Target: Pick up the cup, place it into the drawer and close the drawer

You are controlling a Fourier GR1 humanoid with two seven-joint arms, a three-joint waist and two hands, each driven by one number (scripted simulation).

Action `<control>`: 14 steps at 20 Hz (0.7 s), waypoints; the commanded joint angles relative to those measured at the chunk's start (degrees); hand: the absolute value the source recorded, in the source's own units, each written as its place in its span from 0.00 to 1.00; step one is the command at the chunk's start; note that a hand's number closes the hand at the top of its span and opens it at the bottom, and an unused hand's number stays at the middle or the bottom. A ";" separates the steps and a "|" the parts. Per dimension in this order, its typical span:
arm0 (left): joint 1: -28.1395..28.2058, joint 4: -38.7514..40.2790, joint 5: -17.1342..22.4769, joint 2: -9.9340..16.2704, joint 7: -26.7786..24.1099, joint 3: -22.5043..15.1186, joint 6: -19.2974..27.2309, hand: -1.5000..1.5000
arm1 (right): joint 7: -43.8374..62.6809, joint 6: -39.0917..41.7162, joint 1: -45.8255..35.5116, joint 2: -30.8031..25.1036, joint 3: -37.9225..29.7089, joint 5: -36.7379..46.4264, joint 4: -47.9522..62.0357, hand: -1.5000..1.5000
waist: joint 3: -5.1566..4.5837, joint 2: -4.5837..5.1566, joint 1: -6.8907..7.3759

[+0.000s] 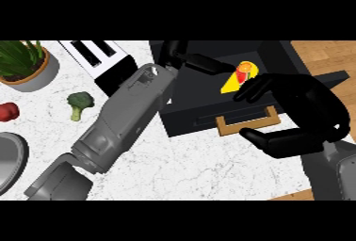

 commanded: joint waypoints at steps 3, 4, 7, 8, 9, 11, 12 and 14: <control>-0.11 -1.03 5.52 0.00 -5.22 2.41 1.67 0.00 | 4.56 11.66 2.54 -7.20 6.55 -0.29 0.07 1.00 | -0.04 -0.96 2.56; -0.65 -0.80 5.93 0.00 -6.14 2.88 1.80 0.00 | 3.97 13.38 3.90 -8.92 7.28 1.61 0.08 1.00 | 0.00 -0.89 2.70; 0.07 -0.10 6.82 0.00 -8.27 2.03 3.42 0.00 | 6.72 14.43 4.97 -12.49 8.40 5.23 -2.26 0.00 | -0.02 -1.68 4.10; -1.54 0.43 7.47 0.00 -7.30 2.10 4.38 0.00 | 6.56 12.44 5.38 -11.00 9.77 8.94 -0.83 0.00 | 0.02 -1.56 4.98; -0.73 0.52 8.05 0.00 -7.49 1.07 4.53 0.00 | 7.54 11.16 4.10 -11.25 9.06 10.37 -0.57 0.00 | 0.01 -1.71 5.65; -2.14 1.44 8.37 0.00 -7.18 3.30 4.98 0.00 | 3.38 10.32 4.42 -13.17 10.72 20.51 -2.13 0.00 | 0.07 -1.73 6.86; 0.75 0.52 9.32 0.00 -8.34 2.09 4.50 0.00 | 3.47 8.03 5.46 -12.25 11.82 23.59 -2.68 0.00 | 0.05 -2.02 7.18; -0.05 0.95 9.14 0.00 -8.83 3.30 3.03 0.00 | 1.12 5.08 8.59 -11.00 13.95 29.24 0.62 0.00 | 0.06 -2.06 8.97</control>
